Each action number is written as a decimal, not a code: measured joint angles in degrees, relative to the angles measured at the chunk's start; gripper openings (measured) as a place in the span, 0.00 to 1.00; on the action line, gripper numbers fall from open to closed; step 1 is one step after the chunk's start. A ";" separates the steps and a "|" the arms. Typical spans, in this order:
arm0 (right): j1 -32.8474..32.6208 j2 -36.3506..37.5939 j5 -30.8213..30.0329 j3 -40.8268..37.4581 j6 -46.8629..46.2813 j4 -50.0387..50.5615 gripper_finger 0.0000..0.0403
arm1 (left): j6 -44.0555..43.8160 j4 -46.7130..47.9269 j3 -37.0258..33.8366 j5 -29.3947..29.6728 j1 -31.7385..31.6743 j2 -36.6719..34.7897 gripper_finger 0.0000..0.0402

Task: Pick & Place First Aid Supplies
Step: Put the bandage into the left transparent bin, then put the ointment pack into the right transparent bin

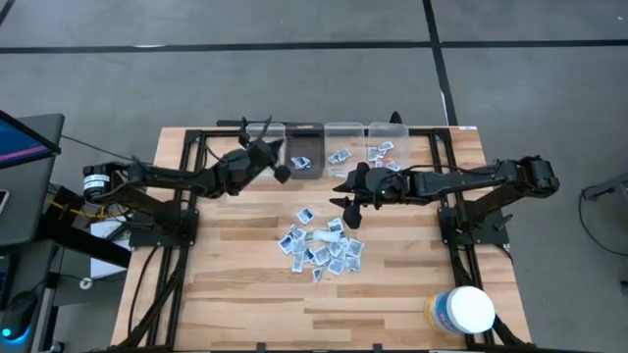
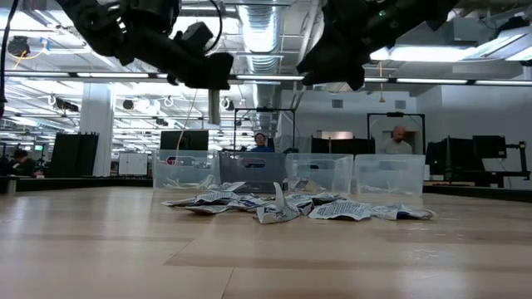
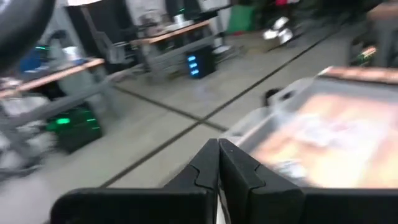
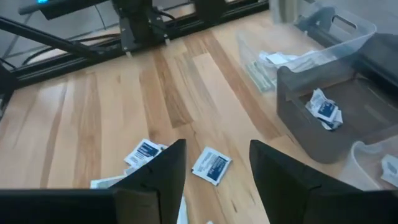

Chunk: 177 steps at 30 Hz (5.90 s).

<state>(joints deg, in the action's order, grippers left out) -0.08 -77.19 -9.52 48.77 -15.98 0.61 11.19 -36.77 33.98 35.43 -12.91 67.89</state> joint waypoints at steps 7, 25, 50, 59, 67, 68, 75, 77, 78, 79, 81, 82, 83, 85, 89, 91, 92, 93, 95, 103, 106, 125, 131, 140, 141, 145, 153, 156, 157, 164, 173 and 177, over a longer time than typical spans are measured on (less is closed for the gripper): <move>-0.02 0.00 0.00 0.00 0.03 3.03 0.40 | 2.01 5.41 0.00 0.17 -7.09 -0.01 0.03; 0.22 0.00 0.00 -0.02 1.02 3.46 0.43 | -2.27 8.92 0.00 0.15 -11.16 -0.01 0.13; -1.46 0.00 0.20 -0.02 -4.89 3.05 0.38 | -16.67 18.86 0.03 -74.82 -0.16 -2.70 0.12; -5.68 0.00 0.21 -0.04 -7.54 3.05 0.38 | -13.04 18.75 0.04 -65.94 7.09 6.75 0.13; -9.34 0.00 -0.93 -0.04 -10.10 3.41 0.35 | 0.92 18.55 0.04 -59.45 12.81 13.73 0.22; -9.65 0.00 -0.96 -0.04 -10.50 3.40 0.35 | 2.40 18.52 0.04 -58.14 13.03 14.03 0.24; -11.57 0.00 -1.07 -0.04 -11.11 3.42 0.32 | 13.24 18.30 0.04 -49.29 12.99 14.32 0.33; -11.92 0.00 -1.07 -0.04 -11.11 3.45 0.31 | 15.97 18.53 0.04 -47.14 12.96 15.04 0.34; -12.01 0.00 -1.07 -0.04 -11.11 3.50 0.31 | 16.68 18.54 0.04 -46.85 12.90 15.55 0.35; -12.02 0.00 -1.07 -0.04 -11.11 3.51 0.31 | 16.92 18.52 0.04 -46.70 12.90 16.14 0.35; -12.02 0.00 -1.08 -0.04 -11.11 3.58 0.31 | 16.91 18.60 0.04 -46.79 12.98 17.74 0.35; -11.96 0.00 -1.08 -0.04 -11.11 3.61 0.30 | 16.91 18.85 0.04 -46.82 12.99 18.63 0.35; -11.85 0.00 -1.07 -0.04 -11.11 3.65 0.30 | 16.91 18.82 0.02 -46.86 12.97 19.42 0.34; -11.80 0.00 -1.09 -0.04 -11.11 3.66 0.30 | 16.89 18.31 0.04 -46.77 12.95 20.47 0.34; -11.80 0.00 -1.08 -0.04 -11.10 3.66 0.30 | 16.89 18.53 0.07 -45.16 12.99 20.62 0.34; -11.80 0.00 -1.07 -0.04 -11.10 3.66 0.30 | 16.89 19.02 0.03 -43.80 12.98 19.89 0.34; -11.80 0.00 -1.07 -0.04 -11.09 3.68 0.30 | 16.90 19.17 0.02 -42.82 12.97 19.44 0.34; -11.80 0.00 -1.07 -0.04 -11.09 3.68 0.30 | 16.89 19.10 0.02 -42.27 12.93 18.95 0.33; -11.80 0.00 -1.08 -0.04 -11.09 3.70 0.30 | 16.88 19.11 0.02 -41.36 12.94 18.05 0.30; -11.78 0.00 -1.08 -0.04 -11.09 3.67 0.30 | 16.86 19.96 0.02 -40.99 12.97 14.87 0.05; -11.78 0.00 -1.09 -0.04 -11.09 3.62 0.30 | 15.73 21.38 0.02 -40.99 12.97 14.91 0.02; -11.78 0.00 -1.08 -0.04 -11.07 3.33 0.30 | 17.37 28.99 0.02 -38.23 11.95 14.96 0.36; -11.76 0.00 -1.09 -0.04 -11.07 3.31 0.30 | 17.33 29.68 -0.02 -38.22 11.48 15.00 0.32; -11.76 0.00 -1.09 -0.04 -11.07 3.31 0.30 | 17.28 29.68 -0.02 -38.22 11.48 15.00 0.03; -11.76 0.00 -1.09 -0.04 -11.07 3.31 0.30 | 17.28 29.68 -0.02 -38.22 11.48 15.00 0.02; -11.76 0.00 -1.09 -0.04 -11.07 3.31 0.30 | 17.17 29.59 -0.02 -38.22 11.53 15.00 0.02; -11.76 0.00 -1.09 -0.04 -11.00 2.37 0.30 | 14.23 27.23 -0.02 -38.63 11.23 8.22 0.02; -11.72 0.00 -1.09 -0.04 -8.53 0.77 0.30 | 9.98 24.16 -0.02 -41.89 9.67 3.74 0.01; -11.69 0.00 -1.11 -0.04 -6.85 0.08 0.30 | 7.89 23.27 -0.02 -43.83 8.80 2.44 0.01; -10.44 0.02 -1.07 -0.04 1.89 -5.84 0.30 | -5.60 21.20 0.00 -57.82 3.12 -1.88 0.02; -8.77 0.02 -1.07 -0.04 2.46 -7.12 0.30 | -5.65 21.30 0.00 -59.31 2.87 -1.89 0.02; -9.30 0.02 -1.05 -0.04 2.46 -7.09 0.30 | -5.55 21.31 0.00 -59.31 2.87 -1.89 0.02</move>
<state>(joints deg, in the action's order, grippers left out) -9.38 -77.17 -10.57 48.73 -13.52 -6.48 5.64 -15.46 33.98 -23.88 -10.04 66.00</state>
